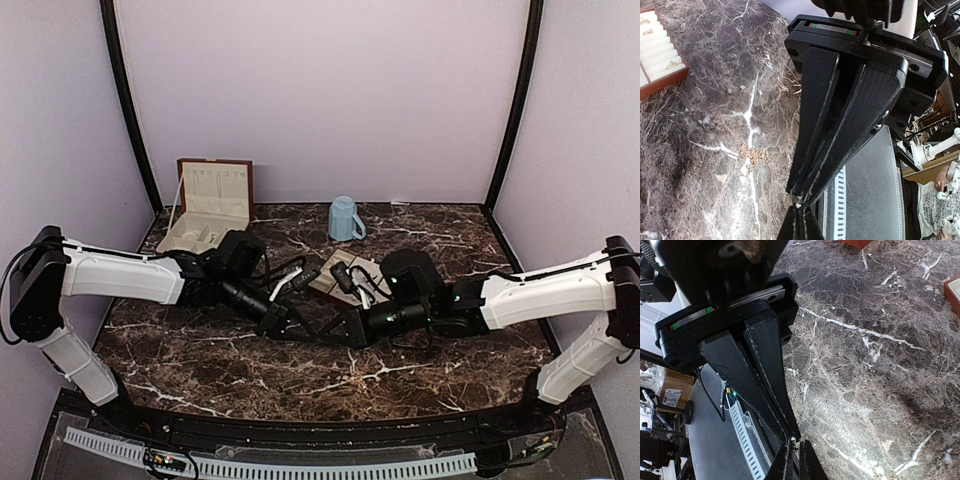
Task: Organize the mixed jewelry
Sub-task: Pass from the left arm to the right
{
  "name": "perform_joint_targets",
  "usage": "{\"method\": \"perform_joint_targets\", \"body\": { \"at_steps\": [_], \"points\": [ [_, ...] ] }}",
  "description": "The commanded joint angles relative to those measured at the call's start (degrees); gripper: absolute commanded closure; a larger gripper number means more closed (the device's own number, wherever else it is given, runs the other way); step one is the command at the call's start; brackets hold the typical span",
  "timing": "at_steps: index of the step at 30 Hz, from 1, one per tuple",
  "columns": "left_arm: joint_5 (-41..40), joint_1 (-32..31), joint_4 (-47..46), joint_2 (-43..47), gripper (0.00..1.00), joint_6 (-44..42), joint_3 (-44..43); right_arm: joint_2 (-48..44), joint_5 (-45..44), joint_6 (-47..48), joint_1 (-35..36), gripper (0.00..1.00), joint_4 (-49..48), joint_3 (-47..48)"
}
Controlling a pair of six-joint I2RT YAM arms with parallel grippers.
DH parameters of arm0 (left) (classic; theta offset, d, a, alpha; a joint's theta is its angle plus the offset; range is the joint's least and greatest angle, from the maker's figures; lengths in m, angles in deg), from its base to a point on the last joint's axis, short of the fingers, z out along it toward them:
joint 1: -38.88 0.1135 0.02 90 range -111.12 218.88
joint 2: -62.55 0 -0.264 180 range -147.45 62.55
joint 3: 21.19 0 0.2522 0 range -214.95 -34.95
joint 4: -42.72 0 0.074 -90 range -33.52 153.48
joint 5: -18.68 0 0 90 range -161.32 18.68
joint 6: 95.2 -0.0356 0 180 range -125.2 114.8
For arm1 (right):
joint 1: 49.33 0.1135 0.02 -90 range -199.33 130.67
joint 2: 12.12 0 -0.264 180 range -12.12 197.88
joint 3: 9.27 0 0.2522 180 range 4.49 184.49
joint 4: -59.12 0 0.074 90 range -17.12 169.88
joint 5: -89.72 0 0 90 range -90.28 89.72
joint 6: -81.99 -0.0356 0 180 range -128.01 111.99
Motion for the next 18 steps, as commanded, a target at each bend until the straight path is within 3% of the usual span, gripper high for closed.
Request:
{"method": "perform_joint_targets", "body": {
  "at_steps": [1,9,18],
  "points": [
    [-0.22,0.10,-1.55,0.93,1.00,0.46,0.73,1.10,1.42,-0.12,0.54,0.94,-2.85,1.33],
    [-3.31,1.15,-5.06,1.71,1.00,4.50,2.77,-1.38,-2.49,-3.50,0.54,0.92,-5.64,-1.39],
    [-1.93,4.23,-21.34,3.72,1.00,18.45,9.12,-4.31,-10.93,-13.67,1.90,0.87,-19.89,-8.75]
  ]
}}
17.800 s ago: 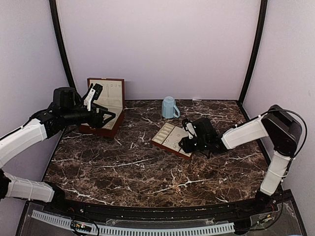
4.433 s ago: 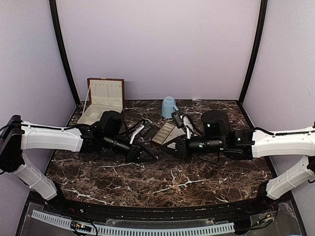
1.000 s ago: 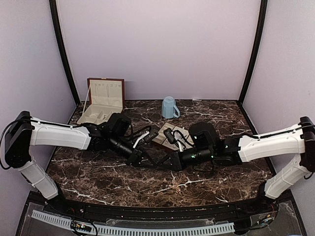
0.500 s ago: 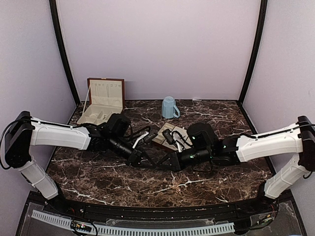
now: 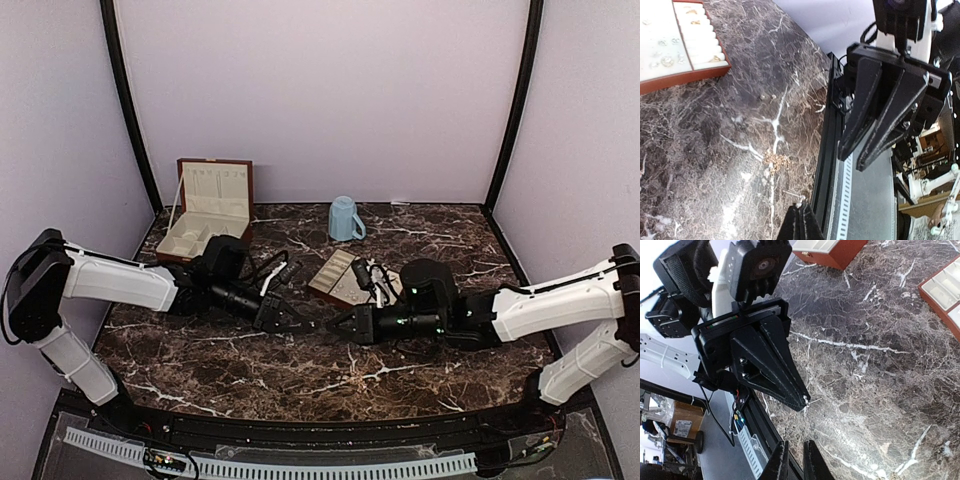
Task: Organize the mixed jewelry
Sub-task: Pass from the left arm to the right
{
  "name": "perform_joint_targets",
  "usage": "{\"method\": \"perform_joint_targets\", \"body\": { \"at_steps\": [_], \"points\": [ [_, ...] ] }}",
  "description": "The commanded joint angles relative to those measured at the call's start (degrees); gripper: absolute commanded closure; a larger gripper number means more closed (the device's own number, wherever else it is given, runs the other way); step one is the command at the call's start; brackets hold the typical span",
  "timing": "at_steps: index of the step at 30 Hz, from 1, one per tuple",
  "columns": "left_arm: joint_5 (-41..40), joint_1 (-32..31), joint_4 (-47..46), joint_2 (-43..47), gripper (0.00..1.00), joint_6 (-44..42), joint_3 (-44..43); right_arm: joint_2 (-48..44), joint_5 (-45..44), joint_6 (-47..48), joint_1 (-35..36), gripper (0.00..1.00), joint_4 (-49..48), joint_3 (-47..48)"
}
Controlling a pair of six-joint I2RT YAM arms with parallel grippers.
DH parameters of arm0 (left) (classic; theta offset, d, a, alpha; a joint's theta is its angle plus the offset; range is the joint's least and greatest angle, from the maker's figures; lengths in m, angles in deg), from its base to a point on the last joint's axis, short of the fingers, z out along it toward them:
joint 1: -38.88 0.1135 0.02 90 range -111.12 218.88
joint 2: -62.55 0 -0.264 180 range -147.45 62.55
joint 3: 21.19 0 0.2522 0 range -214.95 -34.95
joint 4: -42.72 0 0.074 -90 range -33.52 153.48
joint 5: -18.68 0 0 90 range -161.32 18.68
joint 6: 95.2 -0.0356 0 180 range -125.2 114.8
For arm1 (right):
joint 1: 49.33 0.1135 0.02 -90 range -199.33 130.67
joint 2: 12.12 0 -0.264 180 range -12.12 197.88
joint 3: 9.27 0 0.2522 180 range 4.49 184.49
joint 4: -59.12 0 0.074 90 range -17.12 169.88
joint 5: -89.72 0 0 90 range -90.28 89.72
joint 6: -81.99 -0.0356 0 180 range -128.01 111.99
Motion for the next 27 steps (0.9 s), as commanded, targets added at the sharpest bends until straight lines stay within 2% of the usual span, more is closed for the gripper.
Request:
{"method": "perform_joint_targets", "body": {
  "at_steps": [1,11,27],
  "points": [
    [0.91,0.74,-10.12,2.93,1.00,7.68,2.42,0.30,-4.94,-5.75,2.03,0.87,-10.03,-1.00],
    [3.22,2.46,-13.04,2.33,1.00,13.05,3.18,6.05,-9.59,-11.48,3.15,0.87,-12.51,1.75],
    [3.88,2.92,-12.34,2.54,1.00,13.47,3.44,8.67,-10.37,-14.74,3.07,0.84,-16.92,2.46]
  ]
}}
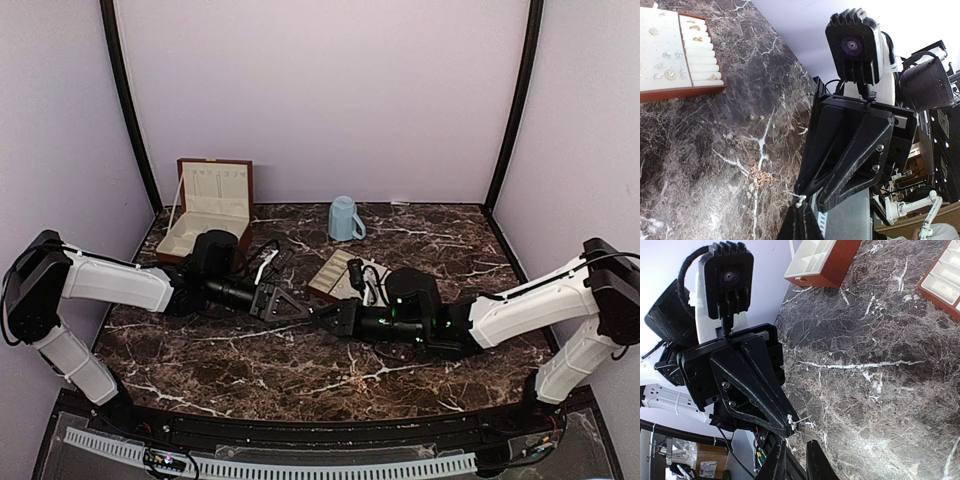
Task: Organize the mixed jewelry
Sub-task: Pass from the left arm to the right
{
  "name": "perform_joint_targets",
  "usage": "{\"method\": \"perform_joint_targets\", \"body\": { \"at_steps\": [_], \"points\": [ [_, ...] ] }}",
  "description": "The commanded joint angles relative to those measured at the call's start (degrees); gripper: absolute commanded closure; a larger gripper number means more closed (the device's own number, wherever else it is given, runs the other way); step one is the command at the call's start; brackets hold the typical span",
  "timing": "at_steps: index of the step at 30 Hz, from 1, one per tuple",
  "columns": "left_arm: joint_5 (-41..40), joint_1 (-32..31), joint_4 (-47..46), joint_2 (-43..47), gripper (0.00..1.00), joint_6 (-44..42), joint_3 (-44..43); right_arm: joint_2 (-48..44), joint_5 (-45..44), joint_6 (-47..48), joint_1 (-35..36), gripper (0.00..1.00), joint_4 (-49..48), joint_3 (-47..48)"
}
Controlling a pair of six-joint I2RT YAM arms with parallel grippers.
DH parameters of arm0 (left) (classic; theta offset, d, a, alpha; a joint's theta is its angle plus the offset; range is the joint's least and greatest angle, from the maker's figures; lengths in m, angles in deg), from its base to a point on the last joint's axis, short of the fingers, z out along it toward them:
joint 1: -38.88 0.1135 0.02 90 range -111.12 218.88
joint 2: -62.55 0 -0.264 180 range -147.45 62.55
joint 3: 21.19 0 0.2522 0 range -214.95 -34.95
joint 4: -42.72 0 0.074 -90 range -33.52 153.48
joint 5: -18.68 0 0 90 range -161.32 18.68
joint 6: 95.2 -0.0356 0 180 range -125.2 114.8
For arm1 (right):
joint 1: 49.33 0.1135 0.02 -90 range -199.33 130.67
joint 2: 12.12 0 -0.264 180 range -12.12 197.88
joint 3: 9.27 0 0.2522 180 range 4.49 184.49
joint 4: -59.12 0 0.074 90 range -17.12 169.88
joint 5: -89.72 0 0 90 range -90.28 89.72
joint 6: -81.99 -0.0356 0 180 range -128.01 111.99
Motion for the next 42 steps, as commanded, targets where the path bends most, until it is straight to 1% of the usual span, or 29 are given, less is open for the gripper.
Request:
{"method": "perform_joint_targets", "body": {
  "at_steps": [1,24,29,36,42],
  "points": [
    [1.03,0.20,-0.90,1.65,1.00,0.26,0.82,0.67,-1.48,-1.18,0.27,0.84,-3.75,1.72],
    [1.08,0.19,-0.20,2.08,1.00,-0.24,0.73,2.74,-1.01,-2.58,-0.43,0.88,-5.14,2.79],
    [1.30,0.19,-0.37,2.26,1.00,-0.24,0.82,2.88,-1.18,-2.79,-0.72,0.91,-5.40,2.53],
    [1.84,0.19,-0.98,2.28,1.00,0.06,0.99,2.86,-0.92,-3.03,-0.94,1.00,-6.72,1.89],
    [2.00,0.23,-1.65,2.27,1.00,0.33,1.12,2.01,-1.35,-3.39,-1.24,1.00,-8.29,0.01]
  ]
}}
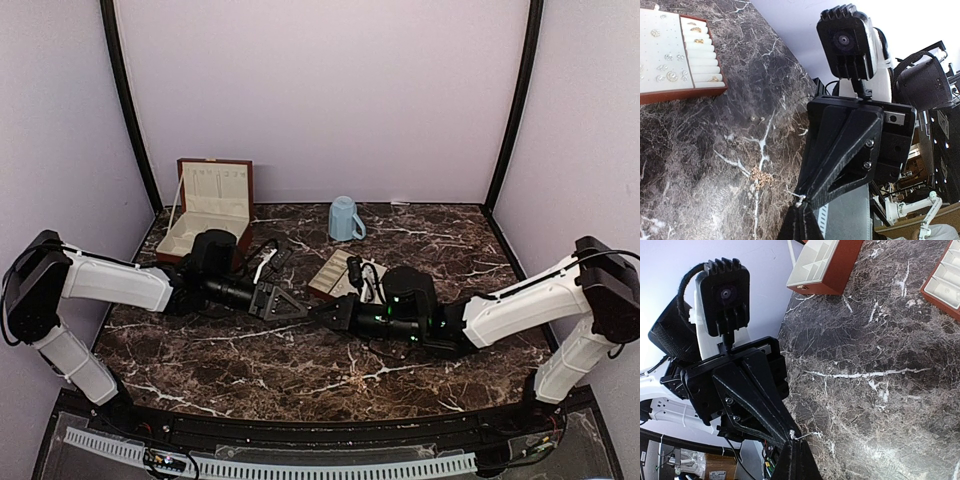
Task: Organize the mixed jewelry
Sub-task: Pass from the left arm to the right, then insert the earring into the earring holder.
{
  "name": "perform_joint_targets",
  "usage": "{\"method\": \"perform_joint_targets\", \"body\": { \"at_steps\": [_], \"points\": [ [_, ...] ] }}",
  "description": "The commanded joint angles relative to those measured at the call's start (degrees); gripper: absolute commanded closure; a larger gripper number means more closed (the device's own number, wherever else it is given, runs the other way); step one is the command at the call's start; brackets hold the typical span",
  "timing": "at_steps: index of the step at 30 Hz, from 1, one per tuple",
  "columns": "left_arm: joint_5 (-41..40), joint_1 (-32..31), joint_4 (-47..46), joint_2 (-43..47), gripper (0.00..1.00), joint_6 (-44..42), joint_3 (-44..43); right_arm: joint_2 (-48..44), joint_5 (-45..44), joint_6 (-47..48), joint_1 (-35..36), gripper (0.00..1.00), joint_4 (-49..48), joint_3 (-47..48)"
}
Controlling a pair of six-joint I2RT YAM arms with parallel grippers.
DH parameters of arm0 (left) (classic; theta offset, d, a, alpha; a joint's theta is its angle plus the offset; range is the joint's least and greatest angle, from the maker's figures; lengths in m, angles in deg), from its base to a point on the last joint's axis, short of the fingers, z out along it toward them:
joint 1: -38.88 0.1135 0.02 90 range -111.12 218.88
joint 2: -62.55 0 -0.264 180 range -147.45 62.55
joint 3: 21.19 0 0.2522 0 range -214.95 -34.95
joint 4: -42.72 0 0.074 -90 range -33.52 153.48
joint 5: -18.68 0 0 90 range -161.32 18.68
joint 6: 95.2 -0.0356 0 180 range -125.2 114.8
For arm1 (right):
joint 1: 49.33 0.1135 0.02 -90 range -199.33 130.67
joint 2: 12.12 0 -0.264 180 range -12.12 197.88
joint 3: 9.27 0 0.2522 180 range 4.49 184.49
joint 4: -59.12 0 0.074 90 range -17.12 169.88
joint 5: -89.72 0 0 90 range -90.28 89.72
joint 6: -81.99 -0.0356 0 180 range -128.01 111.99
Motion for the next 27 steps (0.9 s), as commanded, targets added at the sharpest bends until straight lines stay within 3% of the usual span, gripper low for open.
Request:
{"method": "perform_joint_targets", "body": {
  "at_steps": [1,12,13,16,27],
  "points": [
    [1.69,-0.18,-1.57,2.25,1.00,0.32,0.99,-0.60,-0.63,-0.62,-0.49,1.00,-5.29,-1.45],
    [-1.07,0.77,-1.69,5.53,0.52,-1.47,2.01,-3.78,-2.68,-1.15,-1.62,1.00,-6.55,-5.46],
    [-1.52,0.83,-1.55,5.94,0.44,-1.73,2.10,-4.01,-2.80,-1.09,-1.77,1.00,-6.40,-5.71],
    [-2.96,1.13,-0.80,6.96,0.39,-2.52,2.20,-5.33,-3.03,-0.93,-2.74,1.00,-5.41,-6.53],
    [-8.78,4.75,1.66,13.58,0.38,-5.15,3.29,-14.86,-1.83,-1.33,-12.41,1.00,4.87,-9.52]
  ]
}}
